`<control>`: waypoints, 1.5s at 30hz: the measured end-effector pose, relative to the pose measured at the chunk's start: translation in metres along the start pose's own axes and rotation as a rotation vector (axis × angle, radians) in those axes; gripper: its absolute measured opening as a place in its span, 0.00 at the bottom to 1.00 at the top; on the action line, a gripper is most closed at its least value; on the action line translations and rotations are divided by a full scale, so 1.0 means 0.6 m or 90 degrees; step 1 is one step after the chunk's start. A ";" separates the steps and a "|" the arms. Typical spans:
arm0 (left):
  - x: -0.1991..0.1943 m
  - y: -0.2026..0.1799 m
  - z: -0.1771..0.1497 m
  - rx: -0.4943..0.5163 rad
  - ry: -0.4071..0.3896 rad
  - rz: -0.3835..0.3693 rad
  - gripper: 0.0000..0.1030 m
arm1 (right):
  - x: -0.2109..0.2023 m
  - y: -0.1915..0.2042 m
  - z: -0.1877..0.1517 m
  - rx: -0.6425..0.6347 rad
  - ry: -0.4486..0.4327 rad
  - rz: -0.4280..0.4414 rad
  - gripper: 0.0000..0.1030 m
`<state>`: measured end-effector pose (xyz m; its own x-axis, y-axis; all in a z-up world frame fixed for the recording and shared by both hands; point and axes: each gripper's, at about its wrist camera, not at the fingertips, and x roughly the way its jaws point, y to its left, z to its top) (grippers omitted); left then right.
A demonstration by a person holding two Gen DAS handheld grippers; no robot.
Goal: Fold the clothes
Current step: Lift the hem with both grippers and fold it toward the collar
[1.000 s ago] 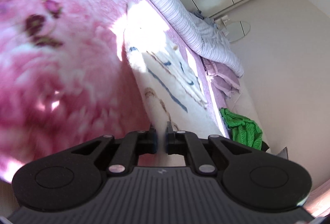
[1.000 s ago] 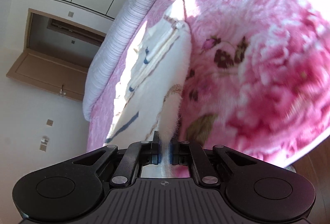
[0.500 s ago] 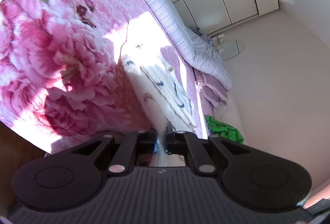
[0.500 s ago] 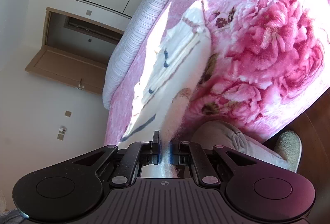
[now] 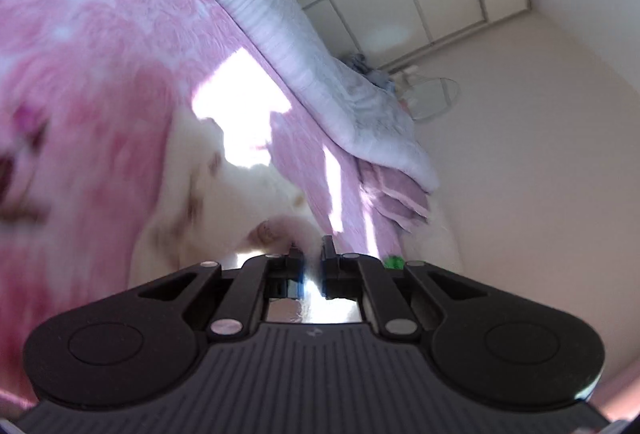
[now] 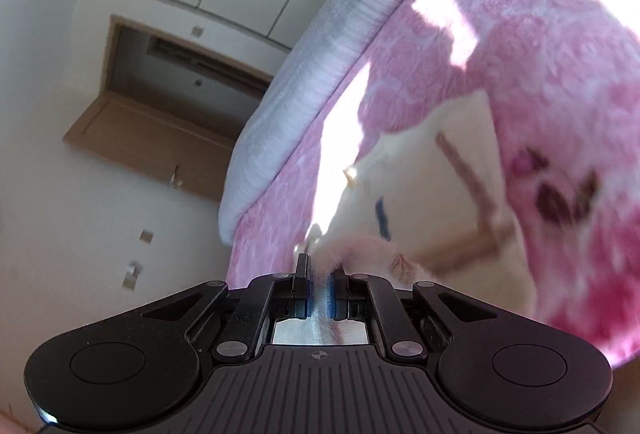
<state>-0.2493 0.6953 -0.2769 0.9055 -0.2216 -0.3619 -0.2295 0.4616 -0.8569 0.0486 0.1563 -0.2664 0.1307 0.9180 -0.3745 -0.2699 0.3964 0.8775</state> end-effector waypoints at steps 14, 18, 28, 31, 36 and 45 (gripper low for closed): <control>0.132 0.079 0.099 0.043 0.016 0.121 0.25 | 0.171 -0.089 0.132 -0.114 -0.034 -0.207 0.43; 0.146 0.066 0.098 0.101 0.031 0.111 0.33 | 0.186 -0.077 0.105 -0.220 0.003 -0.200 0.43; 0.256 0.041 0.092 0.237 0.100 0.182 0.32 | 0.247 -0.078 0.117 -0.300 0.020 -0.232 0.43; 0.269 0.028 0.081 0.307 0.114 0.195 0.07 | 0.268 -0.079 0.111 -0.331 0.047 -0.251 0.38; 0.233 0.009 0.089 0.349 0.027 0.170 0.06 | 0.263 -0.048 0.090 -0.436 0.009 -0.274 0.10; 0.261 0.007 0.119 0.354 -0.043 0.195 0.06 | 0.275 -0.032 0.106 -0.515 -0.065 -0.352 0.10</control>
<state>-0.0830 0.7240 -0.3110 0.8528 0.0379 -0.5209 -0.2792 0.8759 -0.3934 0.1361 0.2993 -0.3260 0.5070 0.6101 -0.6089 -0.7121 0.6945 0.1029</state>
